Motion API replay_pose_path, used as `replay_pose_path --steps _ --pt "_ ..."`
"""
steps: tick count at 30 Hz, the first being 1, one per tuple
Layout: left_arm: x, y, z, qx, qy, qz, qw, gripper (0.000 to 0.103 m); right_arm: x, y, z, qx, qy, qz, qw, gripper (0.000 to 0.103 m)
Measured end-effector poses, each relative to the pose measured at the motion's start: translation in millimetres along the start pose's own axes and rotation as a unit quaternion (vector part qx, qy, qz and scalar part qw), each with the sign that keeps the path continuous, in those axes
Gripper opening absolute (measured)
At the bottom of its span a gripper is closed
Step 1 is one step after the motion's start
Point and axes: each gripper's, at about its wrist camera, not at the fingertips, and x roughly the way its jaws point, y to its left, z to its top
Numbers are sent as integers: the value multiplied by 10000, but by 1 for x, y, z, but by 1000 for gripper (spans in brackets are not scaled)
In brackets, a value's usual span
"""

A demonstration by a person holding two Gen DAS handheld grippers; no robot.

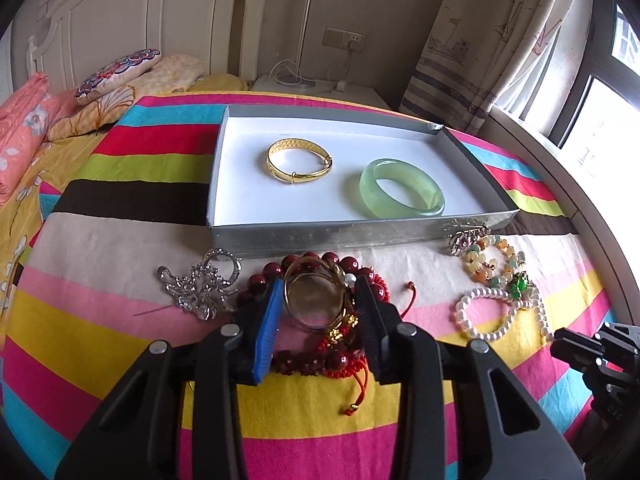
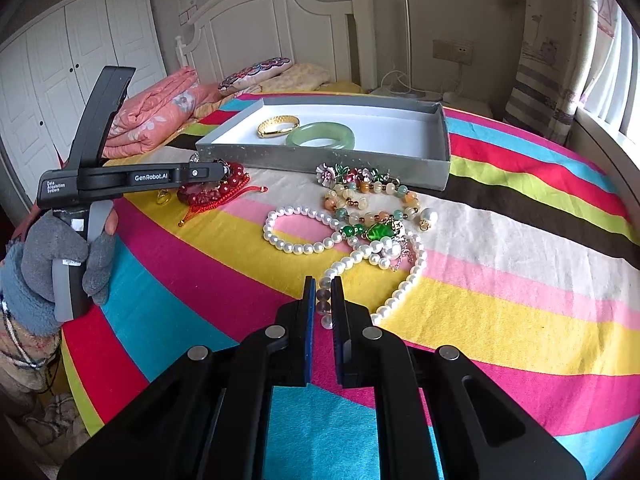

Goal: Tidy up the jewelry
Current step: 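Grasp the pearl necklace with the right tool while the left tool grasps the thin gold bangles, then lift the pearl necklace and gold bangles into the white box and release both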

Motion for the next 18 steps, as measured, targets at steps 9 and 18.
replay_pose_path --steps 9,18 --pt "-44 -12 10 161 -470 -148 9987 36 -26 -9 17 333 -568 317 9973 8" --pt "-78 -31 27 353 -813 -286 9957 36 -75 2 77 24 -1311 156 9912 8"
